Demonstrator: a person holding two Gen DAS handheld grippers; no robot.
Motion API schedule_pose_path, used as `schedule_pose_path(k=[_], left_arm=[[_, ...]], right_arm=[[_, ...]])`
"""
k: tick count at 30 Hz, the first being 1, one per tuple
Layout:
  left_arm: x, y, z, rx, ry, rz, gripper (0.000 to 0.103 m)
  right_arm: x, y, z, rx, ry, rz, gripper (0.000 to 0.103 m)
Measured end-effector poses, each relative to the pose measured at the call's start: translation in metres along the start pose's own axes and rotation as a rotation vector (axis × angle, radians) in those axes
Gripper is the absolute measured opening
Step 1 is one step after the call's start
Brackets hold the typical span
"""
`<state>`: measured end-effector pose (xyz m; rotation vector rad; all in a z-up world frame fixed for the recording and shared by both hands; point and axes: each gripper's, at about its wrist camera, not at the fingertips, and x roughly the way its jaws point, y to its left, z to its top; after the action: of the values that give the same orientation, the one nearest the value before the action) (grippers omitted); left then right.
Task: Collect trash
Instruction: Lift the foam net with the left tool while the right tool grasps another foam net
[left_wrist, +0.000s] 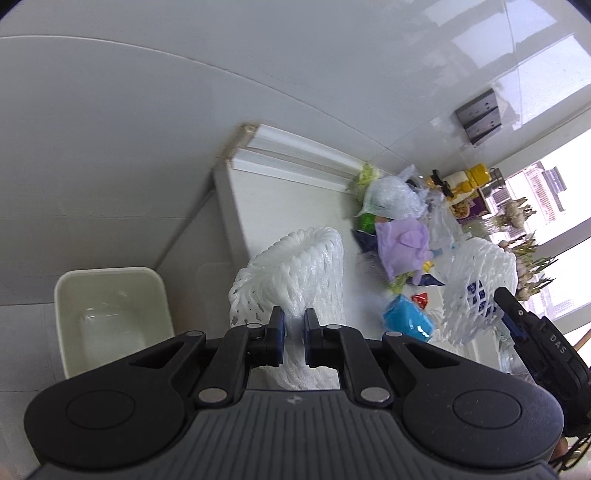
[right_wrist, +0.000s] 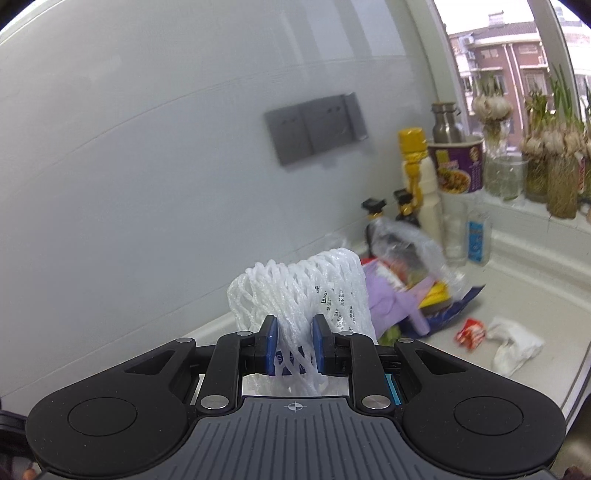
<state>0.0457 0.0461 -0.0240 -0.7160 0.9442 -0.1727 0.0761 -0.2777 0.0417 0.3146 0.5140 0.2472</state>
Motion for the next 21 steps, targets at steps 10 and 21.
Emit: schedule_pose_path(k=[10, 21], left_arm=[[-0.012, 0.046, -0.008, -0.011, -0.012, 0.119, 0.009], [0.017, 0.099, -0.023, 0.018, 0.026, 0.324, 0.009]], right_arm=[[0.016, 0.048, -0.054, -0.004, 0.173, 0.091, 0.019], [0.073, 0.11, -0.115, -0.074, 0.413, 0.204, 0.019]])
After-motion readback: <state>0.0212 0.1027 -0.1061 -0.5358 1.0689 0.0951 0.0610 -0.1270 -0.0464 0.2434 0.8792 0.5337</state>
